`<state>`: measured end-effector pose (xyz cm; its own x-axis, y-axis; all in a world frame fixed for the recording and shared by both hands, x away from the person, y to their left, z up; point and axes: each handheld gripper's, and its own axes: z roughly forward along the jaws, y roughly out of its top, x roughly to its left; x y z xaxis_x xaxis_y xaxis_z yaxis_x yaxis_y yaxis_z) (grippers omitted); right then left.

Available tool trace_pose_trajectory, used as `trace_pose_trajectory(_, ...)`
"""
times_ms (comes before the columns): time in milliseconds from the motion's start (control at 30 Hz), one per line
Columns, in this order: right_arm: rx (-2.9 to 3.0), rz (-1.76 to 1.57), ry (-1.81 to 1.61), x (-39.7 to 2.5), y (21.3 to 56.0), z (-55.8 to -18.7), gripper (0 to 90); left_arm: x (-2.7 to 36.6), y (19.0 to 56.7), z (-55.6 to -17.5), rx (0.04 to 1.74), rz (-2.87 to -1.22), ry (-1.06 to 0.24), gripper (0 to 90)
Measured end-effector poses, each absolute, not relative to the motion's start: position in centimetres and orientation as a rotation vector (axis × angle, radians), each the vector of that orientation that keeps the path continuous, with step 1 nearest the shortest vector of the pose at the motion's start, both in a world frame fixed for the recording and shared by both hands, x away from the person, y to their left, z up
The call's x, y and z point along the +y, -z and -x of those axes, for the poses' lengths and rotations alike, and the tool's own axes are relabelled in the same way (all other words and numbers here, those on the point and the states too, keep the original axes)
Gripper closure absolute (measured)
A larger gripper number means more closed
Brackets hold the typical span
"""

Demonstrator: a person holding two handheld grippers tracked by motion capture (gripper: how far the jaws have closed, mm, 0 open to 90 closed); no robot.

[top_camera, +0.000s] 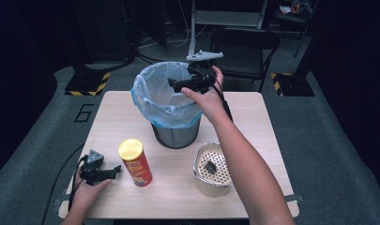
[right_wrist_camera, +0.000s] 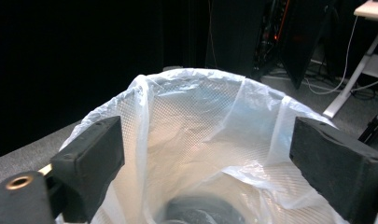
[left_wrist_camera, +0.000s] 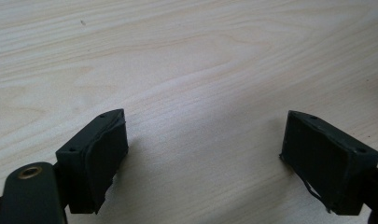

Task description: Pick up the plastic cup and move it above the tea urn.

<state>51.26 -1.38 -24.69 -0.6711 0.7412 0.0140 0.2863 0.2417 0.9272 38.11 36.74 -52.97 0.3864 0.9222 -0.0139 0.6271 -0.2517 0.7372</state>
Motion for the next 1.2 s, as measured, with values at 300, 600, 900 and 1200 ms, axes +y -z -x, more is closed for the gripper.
trace_pose_trajectory(300, 2.073, -0.890, -1.420, -4.6, 24.5, -49.5, 14.8, 36.7, 53.1, -38.1, 1.323, -1.974, -0.565, 13.7)
trace_pose_trajectory(600, 2.070, -0.847, -1.439, -8.7, 25.2, -46.8, 22.6, 36.8, 53.1, -37.8, 1.323, -1.973, -0.571, 14.0)
trace_pose_trajectory(900, 2.105, -0.859, -1.404, -11.8, 26.9, -44.8, 29.0, 36.8, 53.1, -37.8, 1.287, -1.994, -0.565, 12.7)
trace_pose_trajectory(1200, 2.090, -0.909, -1.359, -14.4, 30.1, -43.1, 28.9, 36.7, 52.9, -37.9, 1.270, -1.990, -0.507, 11.4)
